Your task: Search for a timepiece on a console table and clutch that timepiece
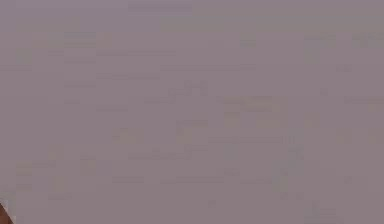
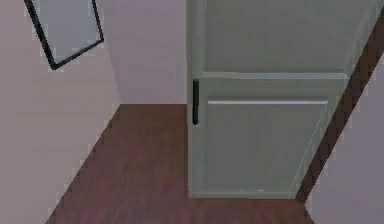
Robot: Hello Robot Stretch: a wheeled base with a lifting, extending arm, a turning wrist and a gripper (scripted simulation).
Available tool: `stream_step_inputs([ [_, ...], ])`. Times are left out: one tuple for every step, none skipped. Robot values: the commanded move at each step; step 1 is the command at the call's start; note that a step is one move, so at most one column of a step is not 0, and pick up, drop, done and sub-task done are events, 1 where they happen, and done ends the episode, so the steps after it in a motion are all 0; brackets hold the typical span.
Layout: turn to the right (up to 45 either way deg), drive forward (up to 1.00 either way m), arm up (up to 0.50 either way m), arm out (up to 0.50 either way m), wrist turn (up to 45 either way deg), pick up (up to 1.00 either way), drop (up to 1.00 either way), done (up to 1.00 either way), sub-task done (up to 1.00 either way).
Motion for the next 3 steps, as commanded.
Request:
stream_step_inputs([
  [-45.0,0.00,0.00,0.00,0.0,0.00,0.00,0.00,0.00],
  [-27.0,0.00,0.00,0.00,0.0,0.00,0.00,0.00,0.00],
  [0.0,1.00,0.00,0.00,0.0,0.00,0.00,0.00,0.00],
])
